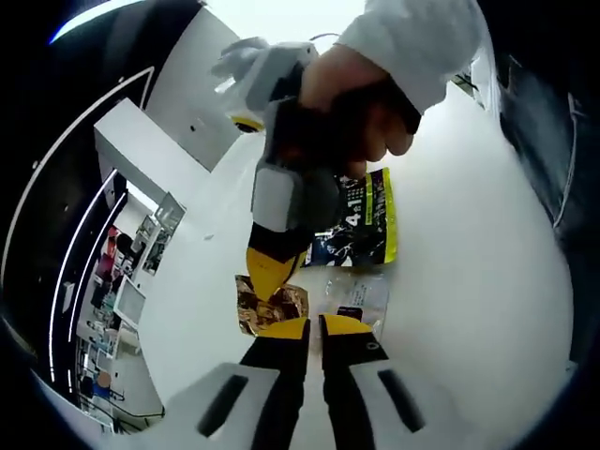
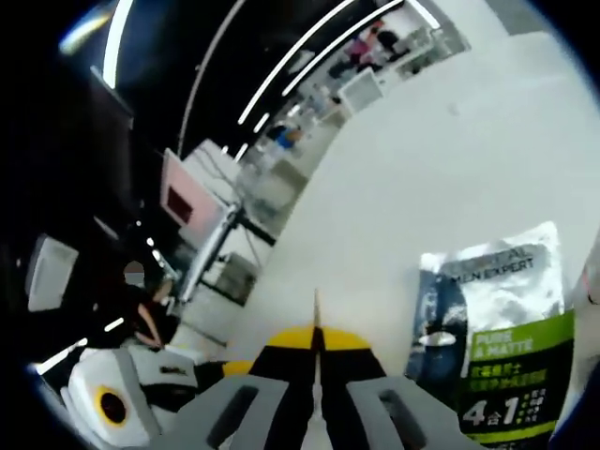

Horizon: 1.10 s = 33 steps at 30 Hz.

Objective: Arrange the skincare products in the storage area until every visible bottle or jar stands upright without overlapping.

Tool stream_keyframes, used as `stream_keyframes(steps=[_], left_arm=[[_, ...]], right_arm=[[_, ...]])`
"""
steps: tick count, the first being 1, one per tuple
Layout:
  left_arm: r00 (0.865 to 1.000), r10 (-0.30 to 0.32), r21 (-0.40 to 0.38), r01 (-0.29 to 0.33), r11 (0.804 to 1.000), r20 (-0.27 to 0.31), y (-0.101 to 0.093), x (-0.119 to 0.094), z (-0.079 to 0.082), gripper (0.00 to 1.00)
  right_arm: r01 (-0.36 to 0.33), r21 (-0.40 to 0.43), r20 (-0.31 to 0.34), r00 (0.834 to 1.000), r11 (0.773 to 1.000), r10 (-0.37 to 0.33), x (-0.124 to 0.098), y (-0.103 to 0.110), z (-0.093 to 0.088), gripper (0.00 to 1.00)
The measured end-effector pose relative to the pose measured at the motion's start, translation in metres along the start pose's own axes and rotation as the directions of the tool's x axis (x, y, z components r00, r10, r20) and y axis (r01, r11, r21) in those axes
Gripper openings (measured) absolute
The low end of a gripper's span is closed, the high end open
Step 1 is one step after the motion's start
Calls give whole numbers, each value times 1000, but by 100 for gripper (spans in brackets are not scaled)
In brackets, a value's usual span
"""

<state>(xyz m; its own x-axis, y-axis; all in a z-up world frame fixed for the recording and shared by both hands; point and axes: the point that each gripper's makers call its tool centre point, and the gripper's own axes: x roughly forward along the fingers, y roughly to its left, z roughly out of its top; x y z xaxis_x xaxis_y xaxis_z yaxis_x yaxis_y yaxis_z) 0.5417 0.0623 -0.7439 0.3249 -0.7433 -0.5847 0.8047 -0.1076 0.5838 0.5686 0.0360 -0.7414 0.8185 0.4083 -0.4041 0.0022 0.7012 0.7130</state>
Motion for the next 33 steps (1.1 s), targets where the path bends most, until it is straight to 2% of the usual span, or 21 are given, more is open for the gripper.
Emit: stream_keyframes(steps=[3,7,8,11,14,18,20,21,22,23,24,25,26,28,31,33], left_arm=[[1000,12,-28,-12,1000,-15,5,-2,-7,12],[999,31,-108,-34,994,-23,15,-5,-15,14],[999,37,-155,-38,987,-10,18,-6,-14,15],[999,52,-186,-51,981,-1,27,-8,-15,15],[998,65,-276,-57,959,22,35,-10,-13,17],[994,66,-425,-24,905,84,43,-13,-5,19],[991,66,-495,1,869,119,46,-15,1,21],[986,73,-550,21,835,148,49,-17,6,22],[982,77,-583,37,811,170,50,-18,10,22],[978,88,-626,51,778,190,54,-19,12,22],[977,86,-640,62,766,198,54,-20,13,22],[975,93,-645,62,762,203,56,-20,13,22],[974,99,-670,64,740,202,58,-20,12,22],[968,106,-724,93,683,225,60,-19,13,23],[955,127,-766,132,630,269,65,-20,19,23],[944,140,-799,166,578,297,68,-21,24,22]], right_arm=[[0,-12,9,1000,1000,0,-4,1,4,0],[-6,-12,22,1000,1000,6,-9,2,8,0],[-7,-13,23,1000,1000,7,-10,3,9,0],[-14,-20,29,999,1000,14,-15,5,12,0],[-25,-20,41,999,999,26,-19,9,15,0],[-38,-41,49,998,998,40,-24,14,20,0],[-46,-62,51,998,997,49,-27,17,22,0],[-50,-93,52,997,994,55,-29,18,23,0],[-65,-115,66,995,991,73,-31,21,25,0],[-68,-107,72,995,992,76,-34,22,26,0],[-75,-101,73,994,992,83,-37,23,26,0],[-83,-99,78,993,992,91,-39,24,27,0],[-95,-98,91,990,991,104,-43,26,30,0],[-107,-97,89,989,990,115,-48,28,30,0],[-122,-100,89,987,987,131,-53,30,30,0],[-144,-96,99,983,985,153,-56,33,31,0]])
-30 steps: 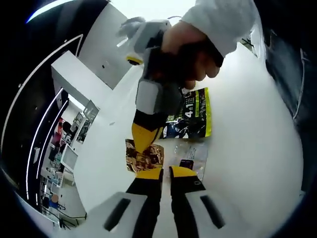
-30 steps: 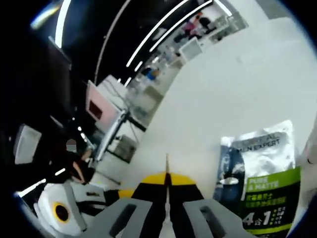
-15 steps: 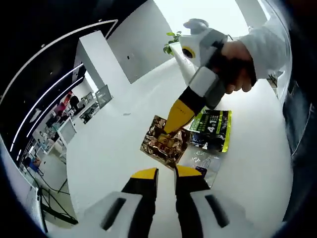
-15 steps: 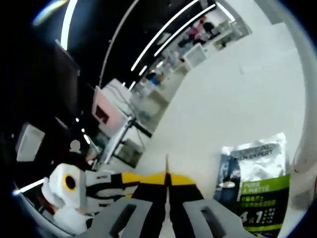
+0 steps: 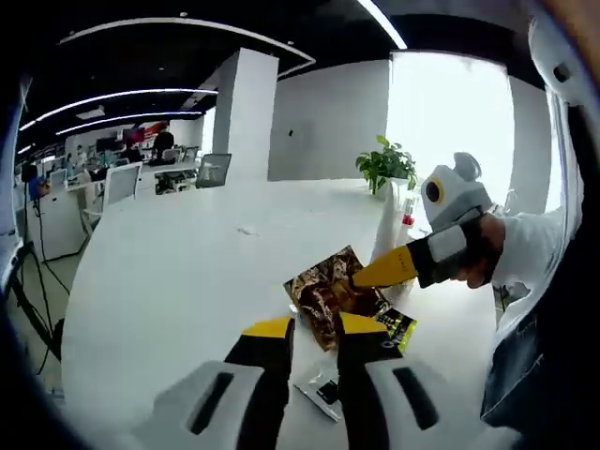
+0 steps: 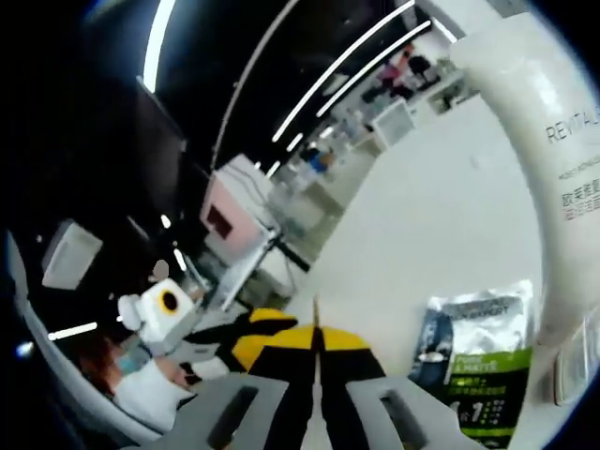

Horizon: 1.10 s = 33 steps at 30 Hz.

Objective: Arrange the skincare products in the storage area until every visible bottle or jar stands upright without overlapping.

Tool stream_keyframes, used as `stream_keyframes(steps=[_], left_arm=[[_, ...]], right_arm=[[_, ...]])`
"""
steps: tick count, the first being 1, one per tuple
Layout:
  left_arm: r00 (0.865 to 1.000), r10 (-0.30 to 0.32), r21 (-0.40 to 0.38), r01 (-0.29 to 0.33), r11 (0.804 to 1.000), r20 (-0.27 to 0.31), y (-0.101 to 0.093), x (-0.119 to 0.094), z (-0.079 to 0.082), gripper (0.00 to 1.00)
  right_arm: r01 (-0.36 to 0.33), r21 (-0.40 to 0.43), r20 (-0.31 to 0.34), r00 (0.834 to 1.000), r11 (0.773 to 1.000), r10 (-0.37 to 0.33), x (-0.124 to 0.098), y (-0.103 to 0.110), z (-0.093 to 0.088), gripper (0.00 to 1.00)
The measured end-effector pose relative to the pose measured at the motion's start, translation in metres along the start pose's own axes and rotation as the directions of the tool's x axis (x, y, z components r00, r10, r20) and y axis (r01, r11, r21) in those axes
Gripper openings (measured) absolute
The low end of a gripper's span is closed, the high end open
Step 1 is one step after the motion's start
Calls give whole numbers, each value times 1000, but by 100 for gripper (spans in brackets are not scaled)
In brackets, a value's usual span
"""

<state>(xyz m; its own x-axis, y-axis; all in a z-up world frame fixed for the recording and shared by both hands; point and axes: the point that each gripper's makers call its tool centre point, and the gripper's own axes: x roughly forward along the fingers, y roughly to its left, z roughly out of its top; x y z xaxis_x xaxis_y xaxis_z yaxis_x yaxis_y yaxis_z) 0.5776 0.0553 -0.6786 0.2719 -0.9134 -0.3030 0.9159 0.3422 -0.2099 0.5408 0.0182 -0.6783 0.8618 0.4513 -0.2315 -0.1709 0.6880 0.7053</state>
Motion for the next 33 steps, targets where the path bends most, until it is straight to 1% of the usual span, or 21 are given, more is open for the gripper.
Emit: stream_keyframes(steps=[2,6,8,10,11,13,15,16,17,18,19,21,23,24,25,26,28,30,33], left_arm=[[1000,-8,-55,9,998,26,0,1,4,22],[1000,-12,-88,13,996,15,3,4,1,21],[998,-46,-156,52,986,45,-3,4,5,21],[995,-55,-199,70,978,82,-4,4,11,19],[995,-50,-207,67,976,83,-3,4,11,18],[996,-42,-194,56,979,77,-1,4,11,18],[997,-31,-203,46,978,77,2,4,10,20],[996,-34,-228,53,972,88,2,4,11,20],[993,-42,-281,71,957,106,1,4,12,21],[991,-64,-304,96,948,114,-2,3,13,21],[985,-106,-338,145,930,133,-8,2,15,22],[981,-131,-363,175,915,141,-11,2,15,23],[981,-130,-375,175,910,141,-11,2,14,22],[982,-122,-376,169,911,146,-10,3,15,18],[982,-119,-383,168,908,148,-10,3,16,14],[984,-102,-384,153,910,149,-7,3,16,12],[983,-108,-401,160,902,149,-7,3,16,11],[983,-108,-399,159,903,148,-7,3,15,11],[985,-99,-396,146,907,138,-6,3,13,8]], right_arm=[[-28,14,5,1000,999,28,-2,5,1,0],[-71,30,14,997,997,71,-4,14,3,0],[-86,12,5,996,996,86,-6,18,2,0],[-93,11,7,996,996,93,-6,18,3,0],[-113,23,15,994,993,112,-7,21,4,0],[-121,29,27,992,992,121,-8,22,6,0],[-125,33,24,992,992,124,-9,21,6,0],[-128,35,28,992,991,127,-9,22,7,0],[-136,43,35,990,990,135,-10,22,8,0],[-141,53,37,990,989,139,-11,22,9,0],[-145,58,38,989,988,143,-11,22,9,0],[-165,66,46,986,984,162,-13,25,11,0],[-167,64,37,986,984,165,-13,26,9,0],[-157,43,31,987,987,156,-13,25,8,0],[-154,42,23,988,987,153,-13,25,6,0],[-152,46,25,988,987,151,-13,24,6,0],[-151,58,29,988,987,149,-13,23,5,0],[-147,61,31,989,987,145,-13,23,5,0],[-108,63,18,994,992,107,-12,16,3,0]])
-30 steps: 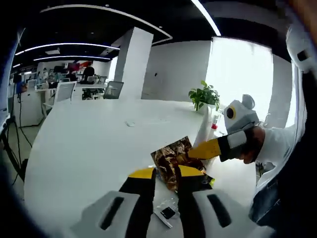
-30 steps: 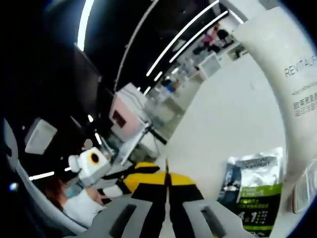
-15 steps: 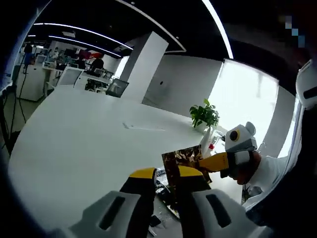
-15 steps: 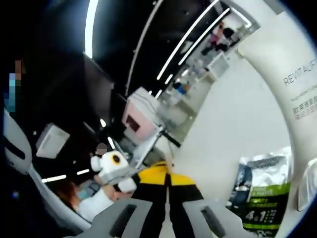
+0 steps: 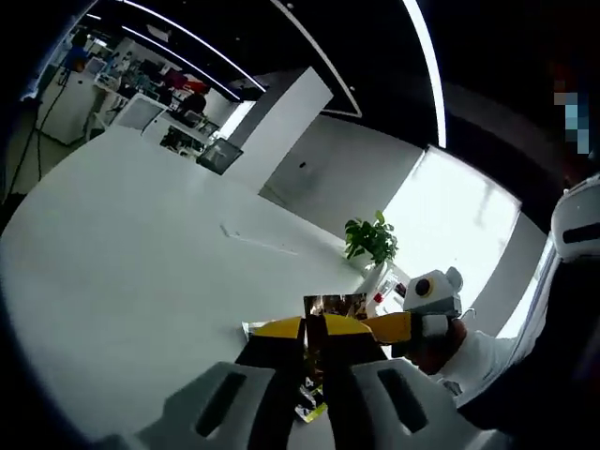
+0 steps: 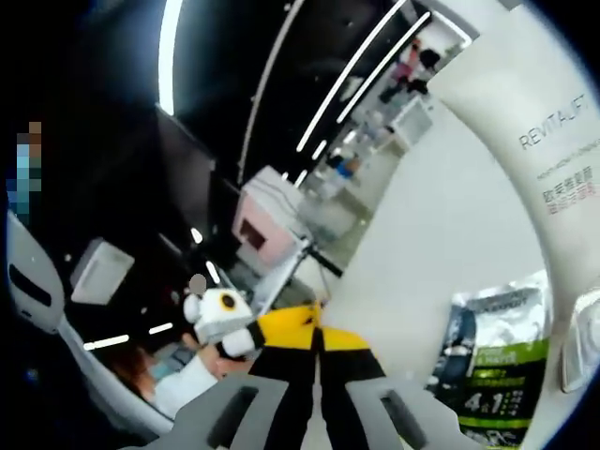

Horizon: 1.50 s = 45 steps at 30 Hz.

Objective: Arrange the skincare products in the storage area until every visible bottle or jar stands upright without overlapping.

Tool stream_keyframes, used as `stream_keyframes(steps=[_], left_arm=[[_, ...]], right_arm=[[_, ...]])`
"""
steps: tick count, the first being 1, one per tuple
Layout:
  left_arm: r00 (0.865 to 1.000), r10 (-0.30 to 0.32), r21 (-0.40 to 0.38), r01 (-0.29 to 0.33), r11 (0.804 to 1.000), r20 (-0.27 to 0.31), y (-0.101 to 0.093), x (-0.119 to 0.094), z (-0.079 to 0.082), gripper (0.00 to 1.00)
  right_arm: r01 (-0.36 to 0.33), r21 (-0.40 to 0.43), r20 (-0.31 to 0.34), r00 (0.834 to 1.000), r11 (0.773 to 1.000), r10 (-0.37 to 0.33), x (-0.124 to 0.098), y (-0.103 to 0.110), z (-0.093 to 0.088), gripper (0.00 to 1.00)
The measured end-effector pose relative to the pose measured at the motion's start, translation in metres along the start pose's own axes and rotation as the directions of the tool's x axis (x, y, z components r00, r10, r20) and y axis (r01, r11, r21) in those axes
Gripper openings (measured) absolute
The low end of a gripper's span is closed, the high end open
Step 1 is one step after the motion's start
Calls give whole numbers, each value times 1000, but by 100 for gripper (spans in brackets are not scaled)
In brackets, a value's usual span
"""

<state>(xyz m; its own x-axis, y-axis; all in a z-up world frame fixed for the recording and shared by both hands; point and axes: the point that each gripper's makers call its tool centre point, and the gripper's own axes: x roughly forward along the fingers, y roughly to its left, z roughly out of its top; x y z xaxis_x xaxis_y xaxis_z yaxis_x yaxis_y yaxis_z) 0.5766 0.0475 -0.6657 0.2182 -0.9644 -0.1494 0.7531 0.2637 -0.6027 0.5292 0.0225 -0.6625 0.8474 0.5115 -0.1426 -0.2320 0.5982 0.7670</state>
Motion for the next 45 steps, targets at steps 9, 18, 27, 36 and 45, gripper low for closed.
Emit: stream_keyframes(steps=[9,18,27,36,45], left_arm=[[999,34,-6,-34,999,-6,7,-1,-4,5],[997,80,-55,-79,995,15,26,-2,-8,4],[991,136,-92,-134,987,10,50,-1,-18,4],[978,208,-92,-209,974,-23,79,0,-33,4],[972,232,-90,-233,968,-28,90,4,-34,4]], right_arm=[[72,-31,-31,997,997,-73,6,-12,-4,0],[118,-52,-56,991,992,-121,20,-26,-11,0],[183,-120,-87,977,976,-194,36,-45,-19,0],[254,-193,-135,950,948,-282,56,-69,-36,1],[281,-228,-148,936,932,-319,61,-83,-41,3]])
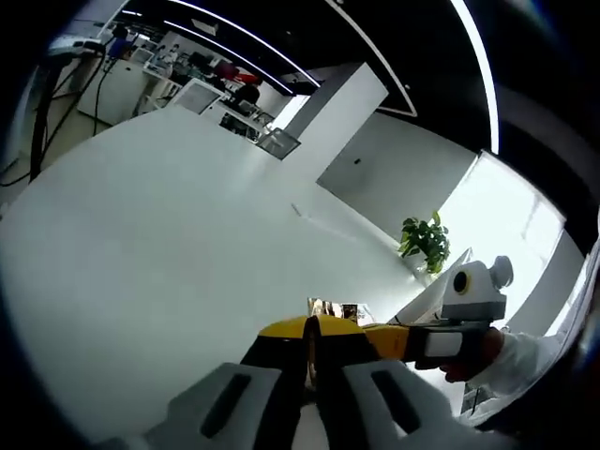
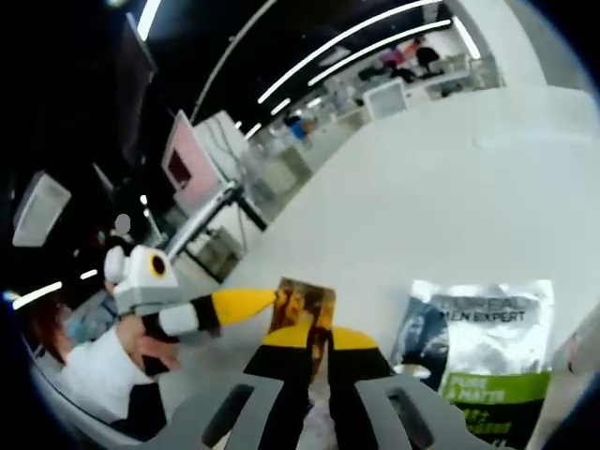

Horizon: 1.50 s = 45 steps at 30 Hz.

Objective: Arrange the skincare products in the storage area until every visible bottle or jar stands upright without overlapping.

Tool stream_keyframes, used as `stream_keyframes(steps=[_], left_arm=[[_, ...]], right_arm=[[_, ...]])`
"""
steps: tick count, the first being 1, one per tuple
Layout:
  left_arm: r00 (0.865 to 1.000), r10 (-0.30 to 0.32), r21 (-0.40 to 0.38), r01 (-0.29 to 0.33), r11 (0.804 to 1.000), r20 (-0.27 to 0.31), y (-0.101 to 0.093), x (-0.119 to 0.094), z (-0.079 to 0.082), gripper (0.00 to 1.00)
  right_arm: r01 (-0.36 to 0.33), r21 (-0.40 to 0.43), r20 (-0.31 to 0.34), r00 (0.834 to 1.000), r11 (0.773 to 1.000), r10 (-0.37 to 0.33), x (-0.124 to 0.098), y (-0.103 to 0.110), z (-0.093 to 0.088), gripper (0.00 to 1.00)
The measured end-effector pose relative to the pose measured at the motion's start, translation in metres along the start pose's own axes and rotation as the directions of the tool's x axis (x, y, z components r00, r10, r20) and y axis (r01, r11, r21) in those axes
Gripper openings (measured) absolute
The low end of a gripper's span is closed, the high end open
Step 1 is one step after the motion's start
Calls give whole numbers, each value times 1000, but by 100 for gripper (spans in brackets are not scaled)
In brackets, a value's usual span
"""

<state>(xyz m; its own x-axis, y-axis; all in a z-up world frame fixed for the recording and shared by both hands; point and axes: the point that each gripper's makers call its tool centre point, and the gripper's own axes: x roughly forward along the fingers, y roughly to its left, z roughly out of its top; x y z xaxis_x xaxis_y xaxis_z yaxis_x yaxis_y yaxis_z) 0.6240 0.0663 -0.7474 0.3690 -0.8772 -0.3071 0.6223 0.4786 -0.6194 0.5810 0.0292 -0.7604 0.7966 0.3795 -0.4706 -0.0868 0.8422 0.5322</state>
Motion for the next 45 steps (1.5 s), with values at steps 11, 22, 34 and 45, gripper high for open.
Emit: stream_keyframes(steps=[11,22,34,45], left_arm=[[1000,10,-4,-10,1000,6,7,13,4,4],[1000,14,28,-13,1000,-24,9,31,6,4],[997,48,88,-42,995,-65,11,17,0,4],[988,-141,-156,150,976,63,-27,8,20,14]], right_arm=[[13,5,-22,1000,1000,-13,5,-9,-3,2],[-2,14,-56,998,1000,3,7,-5,-13,0],[-8,111,-8,1000,994,9,0,-4,-6,0],[-96,190,147,987,977,68,-27,13,33,0]])
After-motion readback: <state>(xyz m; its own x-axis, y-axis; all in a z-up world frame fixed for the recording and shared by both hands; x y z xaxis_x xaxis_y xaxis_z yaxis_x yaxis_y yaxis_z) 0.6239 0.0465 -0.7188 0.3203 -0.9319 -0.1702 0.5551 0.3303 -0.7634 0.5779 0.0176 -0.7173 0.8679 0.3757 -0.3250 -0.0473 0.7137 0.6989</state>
